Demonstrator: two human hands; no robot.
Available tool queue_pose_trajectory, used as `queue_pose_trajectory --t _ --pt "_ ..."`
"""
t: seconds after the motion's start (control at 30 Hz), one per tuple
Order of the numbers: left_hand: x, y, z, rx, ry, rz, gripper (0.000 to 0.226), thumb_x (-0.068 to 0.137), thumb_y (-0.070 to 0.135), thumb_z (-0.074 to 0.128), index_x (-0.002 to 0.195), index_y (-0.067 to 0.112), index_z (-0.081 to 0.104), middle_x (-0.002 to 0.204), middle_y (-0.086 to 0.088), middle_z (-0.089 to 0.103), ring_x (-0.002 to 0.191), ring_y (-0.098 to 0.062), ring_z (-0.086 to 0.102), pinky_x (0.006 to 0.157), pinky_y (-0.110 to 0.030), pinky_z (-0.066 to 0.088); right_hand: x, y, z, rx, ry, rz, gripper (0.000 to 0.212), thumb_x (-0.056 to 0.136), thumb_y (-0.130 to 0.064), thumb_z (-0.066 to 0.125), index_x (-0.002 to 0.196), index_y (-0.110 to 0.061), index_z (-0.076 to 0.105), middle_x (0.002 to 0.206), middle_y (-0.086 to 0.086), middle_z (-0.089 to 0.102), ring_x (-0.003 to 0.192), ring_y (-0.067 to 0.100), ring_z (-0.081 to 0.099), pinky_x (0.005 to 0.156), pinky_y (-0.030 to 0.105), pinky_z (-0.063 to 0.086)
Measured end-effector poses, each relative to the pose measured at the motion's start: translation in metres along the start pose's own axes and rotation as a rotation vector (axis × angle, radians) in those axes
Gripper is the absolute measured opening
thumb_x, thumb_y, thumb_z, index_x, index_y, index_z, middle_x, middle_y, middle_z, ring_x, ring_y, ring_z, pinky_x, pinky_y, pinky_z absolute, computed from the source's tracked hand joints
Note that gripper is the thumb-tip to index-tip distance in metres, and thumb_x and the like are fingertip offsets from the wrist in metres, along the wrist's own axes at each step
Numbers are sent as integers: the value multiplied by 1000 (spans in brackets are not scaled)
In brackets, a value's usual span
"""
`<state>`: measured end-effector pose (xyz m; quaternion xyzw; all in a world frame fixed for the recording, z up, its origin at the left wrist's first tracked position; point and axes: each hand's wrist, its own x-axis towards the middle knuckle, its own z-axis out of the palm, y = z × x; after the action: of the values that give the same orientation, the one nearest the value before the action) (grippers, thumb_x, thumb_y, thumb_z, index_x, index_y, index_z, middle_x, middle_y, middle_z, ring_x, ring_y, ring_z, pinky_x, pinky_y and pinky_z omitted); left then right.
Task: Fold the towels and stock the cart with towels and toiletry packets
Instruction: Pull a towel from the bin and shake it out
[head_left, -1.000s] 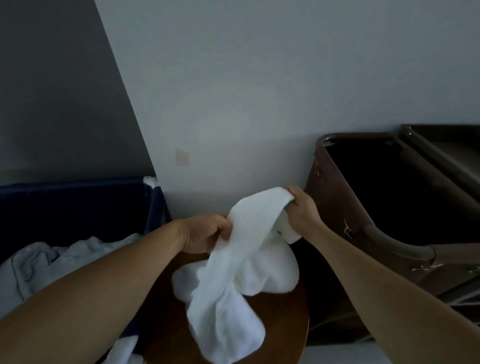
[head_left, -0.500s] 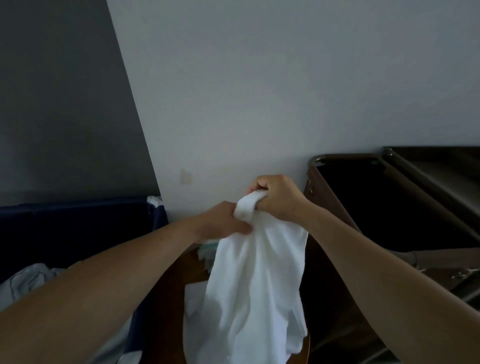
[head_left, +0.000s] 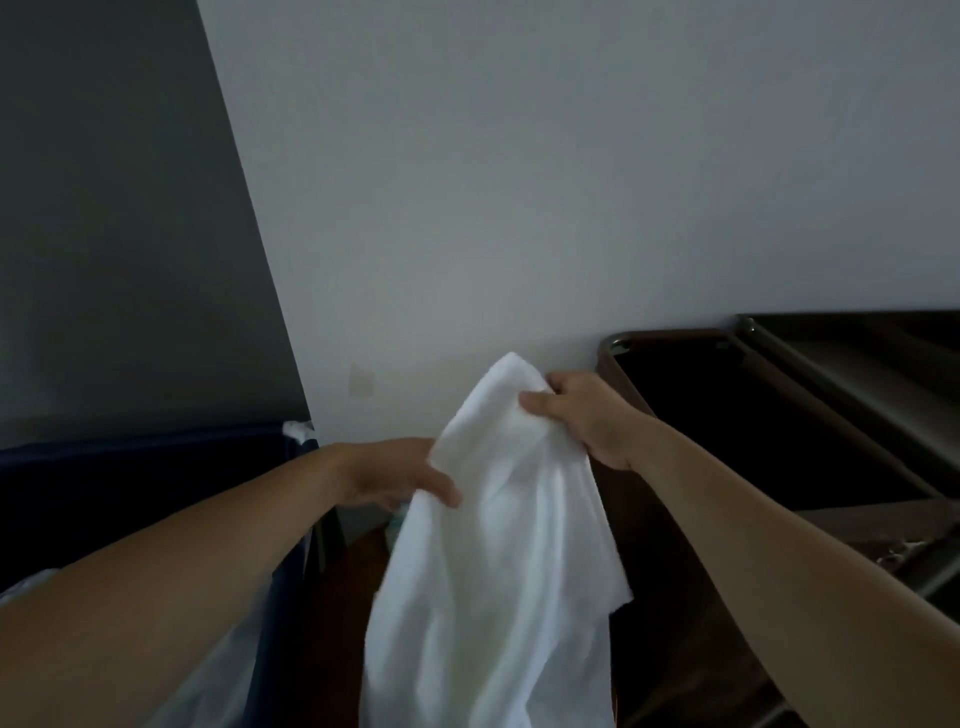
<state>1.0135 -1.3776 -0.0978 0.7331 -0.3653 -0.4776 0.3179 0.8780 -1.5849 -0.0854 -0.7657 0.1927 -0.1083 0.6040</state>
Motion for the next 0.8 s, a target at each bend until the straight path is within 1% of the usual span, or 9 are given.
queue_pose_trajectory --t 0.07,0.17,0.23,0.3,0.37,0.43,0.57,0.7,0.8 --pt "3 15 11 -41 17 108 50 86 17 76 131 28 57 121 5 70 110 -16 67 91 -34 57 0 -8 17 -154 8 -75 18 88 -28 74 88 -11 69 82 4 73 75 22 71 70 39 59" --pt "11 29 17 -59 274 176 38 84 15 77 120 15 65 115 -5 71 101 -19 70 92 -39 57 -3 -12 31 -166 22 -166 17 86 -31 77 81 -18 67 75 -1 65 69 15 61 64 33 51" --pt "13 33 15 -135 357 198 28 85 10 73 112 12 68 110 -8 73 94 -19 72 87 -36 59 -9 -8 22 -34 6 -155 23 78 -29 82 90 -16 68 83 5 68 75 19 65 68 35 54" --pt "11 36 11 -223 372 218 22 87 8 67 108 12 70 106 -9 74 93 -21 73 85 -35 59 -16 5 9 59 -113 -104 35 70 -25 84 100 -16 68 93 4 73 86 21 71 73 34 58" --pt "7 41 8 -300 339 228 20 86 11 64 106 13 71 104 -10 75 92 -21 73 79 -32 58 -23 23 4 -8 -243 -18 48 68 -25 85 112 -16 69 107 2 75 101 23 71 87 38 58" --pt "4 44 4 -357 296 231 26 81 18 65 106 13 71 102 -9 76 93 -22 74 74 -30 58 -28 41 8 -115 -285 74 57 67 -31 86 120 -17 68 116 2 73 110 23 68 100 45 52" --pt "3 39 -7 -443 419 154 24 85 19 61 104 6 69 95 -13 75 84 -27 71 83 -37 55 -32 63 3 -183 -224 160 43 82 -32 81 120 -15 69 117 0 72 112 23 67 105 49 49" --pt "1 18 -21 -430 556 63 28 86 23 57 104 3 66 91 -18 65 85 -32 60 81 -41 46 -34 64 -8 -273 -183 171 21 88 -36 74 100 -19 70 102 -2 73 98 20 70 94 41 56" --pt "-5 9 -28 -116 548 -19 28 79 28 57 95 5 61 91 -15 57 81 -27 54 76 -36 41 -34 59 -2 -402 -116 75 16 93 -36 67 83 -27 60 83 -8 64 78 11 63 70 26 50"
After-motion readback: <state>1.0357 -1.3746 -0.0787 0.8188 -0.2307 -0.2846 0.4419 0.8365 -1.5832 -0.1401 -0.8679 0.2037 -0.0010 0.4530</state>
